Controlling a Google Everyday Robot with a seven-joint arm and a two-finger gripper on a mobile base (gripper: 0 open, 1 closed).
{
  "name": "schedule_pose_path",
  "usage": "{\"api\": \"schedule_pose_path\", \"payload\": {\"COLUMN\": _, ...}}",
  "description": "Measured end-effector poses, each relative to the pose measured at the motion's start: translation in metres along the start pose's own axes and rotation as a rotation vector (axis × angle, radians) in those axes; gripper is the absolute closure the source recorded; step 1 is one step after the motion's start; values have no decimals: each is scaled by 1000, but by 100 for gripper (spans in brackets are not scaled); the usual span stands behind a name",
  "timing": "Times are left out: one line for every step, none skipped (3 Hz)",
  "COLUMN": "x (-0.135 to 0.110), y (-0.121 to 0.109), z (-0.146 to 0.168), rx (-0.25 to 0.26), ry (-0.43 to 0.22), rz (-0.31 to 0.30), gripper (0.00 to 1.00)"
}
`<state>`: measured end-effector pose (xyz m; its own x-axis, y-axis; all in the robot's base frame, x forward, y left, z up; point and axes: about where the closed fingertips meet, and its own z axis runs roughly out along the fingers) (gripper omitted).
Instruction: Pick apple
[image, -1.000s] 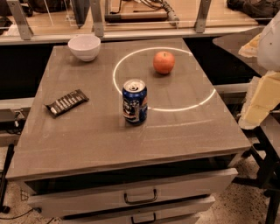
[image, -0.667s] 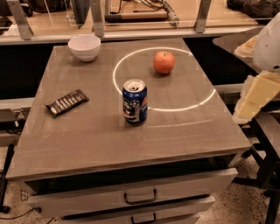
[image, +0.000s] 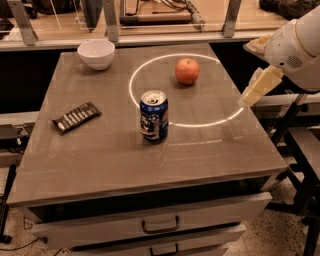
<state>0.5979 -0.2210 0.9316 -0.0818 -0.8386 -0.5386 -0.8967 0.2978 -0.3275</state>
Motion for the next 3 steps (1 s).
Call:
{"api": "schedule_pose_path", "payload": {"x": 0, "y": 1, "z": 0, "rx": -1, "ry": 1, "rz": -1, "gripper": 0}}
{"api": "schedule_pose_path", "payload": {"x": -3, "y": -18, "z": 23, "rx": 24, "ry": -64, "rz": 35, "gripper": 0}}
{"api": "schedule_pose_path", "payload": {"x": -2, "y": -49, "z": 57, "rx": 64, "ry": -168, "rz": 93, "gripper": 0}}
